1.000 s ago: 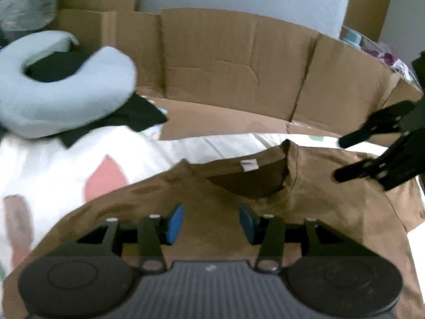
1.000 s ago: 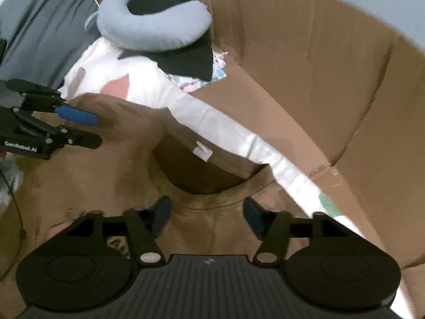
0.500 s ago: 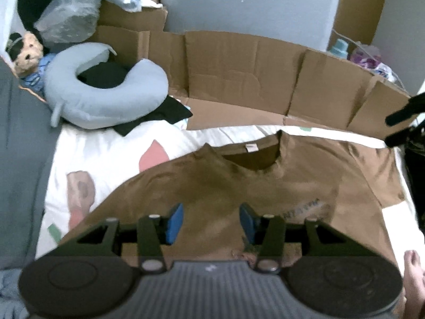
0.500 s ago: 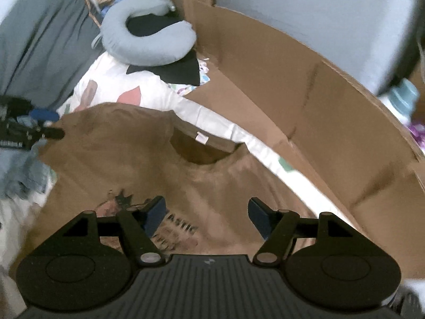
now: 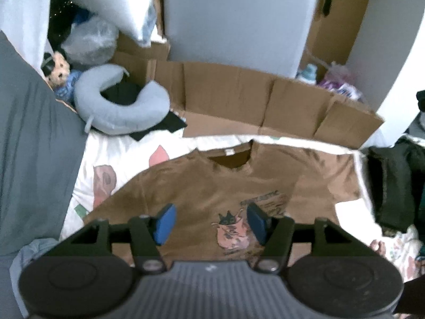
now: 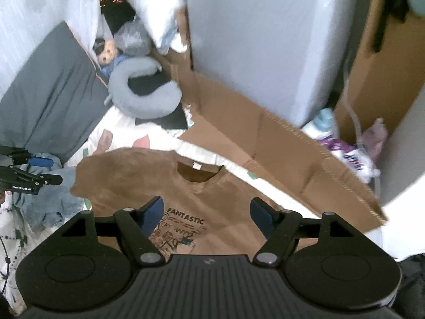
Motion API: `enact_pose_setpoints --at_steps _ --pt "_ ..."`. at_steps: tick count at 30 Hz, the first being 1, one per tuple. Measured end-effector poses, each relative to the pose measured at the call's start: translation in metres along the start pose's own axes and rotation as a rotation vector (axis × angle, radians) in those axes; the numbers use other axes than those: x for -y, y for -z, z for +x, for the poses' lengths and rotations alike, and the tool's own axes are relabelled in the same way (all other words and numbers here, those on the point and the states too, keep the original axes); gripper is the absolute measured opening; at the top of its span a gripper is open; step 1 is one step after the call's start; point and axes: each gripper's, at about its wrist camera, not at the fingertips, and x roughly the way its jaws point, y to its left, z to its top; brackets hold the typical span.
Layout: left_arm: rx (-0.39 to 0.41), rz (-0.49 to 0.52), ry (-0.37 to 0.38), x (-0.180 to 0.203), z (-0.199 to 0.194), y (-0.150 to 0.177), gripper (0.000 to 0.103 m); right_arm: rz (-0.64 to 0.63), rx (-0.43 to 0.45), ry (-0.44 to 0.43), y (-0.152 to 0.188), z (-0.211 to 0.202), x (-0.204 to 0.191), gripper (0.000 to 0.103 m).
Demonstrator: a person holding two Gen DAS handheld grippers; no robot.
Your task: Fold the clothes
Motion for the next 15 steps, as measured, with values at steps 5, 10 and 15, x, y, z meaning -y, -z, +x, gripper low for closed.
enact_pose_setpoints --at_steps 5,10,15 --pt "0.033 -0.033 0.017 0.000 -0.042 0.006 0.071 0.005 0.049 0.017 -0.003 -0.071 0.008 0.080" --pt "0.099 -0.080 -0.010 0.000 -0.081 0.023 0.074 0.056 0.113 0.023 0.002 -0.124 0.030 0.082" --pt "0.120 -0.128 -0.046 0.001 -0.114 0.046 0.080 0.035 0.146 -0.018 0.022 -0.161 0.050 0.083"
